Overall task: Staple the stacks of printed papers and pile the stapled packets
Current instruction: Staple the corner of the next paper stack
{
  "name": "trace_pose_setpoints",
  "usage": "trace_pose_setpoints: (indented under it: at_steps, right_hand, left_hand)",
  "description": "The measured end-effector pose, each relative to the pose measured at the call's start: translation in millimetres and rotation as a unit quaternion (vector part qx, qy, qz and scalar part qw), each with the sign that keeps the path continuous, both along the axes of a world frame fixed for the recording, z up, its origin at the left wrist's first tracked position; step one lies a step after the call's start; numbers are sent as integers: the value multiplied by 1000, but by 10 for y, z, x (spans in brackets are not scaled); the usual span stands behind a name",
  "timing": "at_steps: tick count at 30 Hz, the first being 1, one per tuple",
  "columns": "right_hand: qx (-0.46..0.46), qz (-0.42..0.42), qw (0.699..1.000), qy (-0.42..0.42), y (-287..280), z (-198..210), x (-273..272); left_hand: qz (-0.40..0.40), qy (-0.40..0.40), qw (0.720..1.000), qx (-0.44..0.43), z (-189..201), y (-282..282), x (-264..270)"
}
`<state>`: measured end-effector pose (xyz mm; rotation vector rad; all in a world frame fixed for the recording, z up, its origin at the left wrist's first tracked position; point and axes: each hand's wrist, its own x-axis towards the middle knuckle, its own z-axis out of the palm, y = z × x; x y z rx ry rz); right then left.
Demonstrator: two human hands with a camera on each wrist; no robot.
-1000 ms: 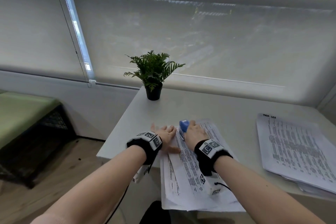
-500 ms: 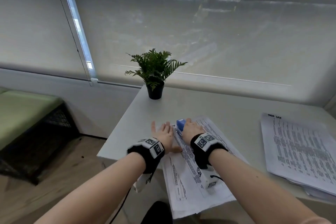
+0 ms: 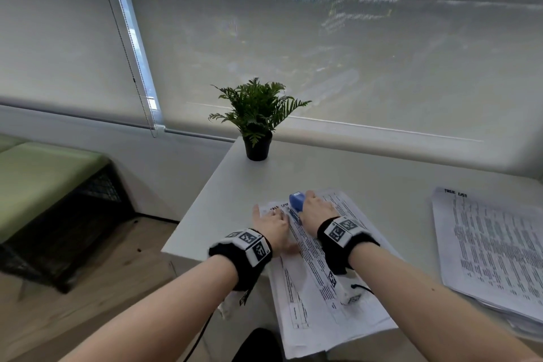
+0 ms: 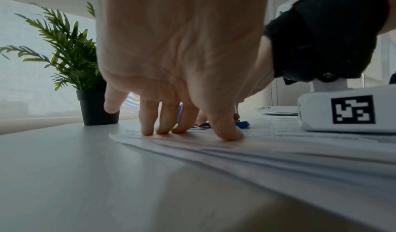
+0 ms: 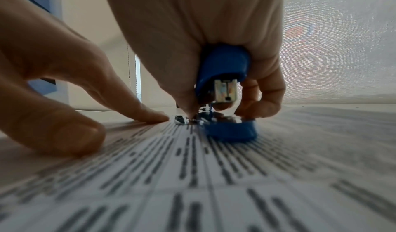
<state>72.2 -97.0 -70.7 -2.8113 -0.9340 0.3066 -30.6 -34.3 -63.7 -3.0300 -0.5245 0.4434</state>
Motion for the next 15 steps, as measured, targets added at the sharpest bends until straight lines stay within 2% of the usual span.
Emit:
trace_pose_setpoints:
  at_steps: [9, 15]
  right_hand:
    - [13, 2, 999, 42, 322, 163, 139]
    - [8, 1, 999, 36, 113, 212, 293]
  left_hand:
    - [4, -12, 1000, -14, -14, 21, -4]
    - [-15, -49, 998, -29, 15, 110, 59]
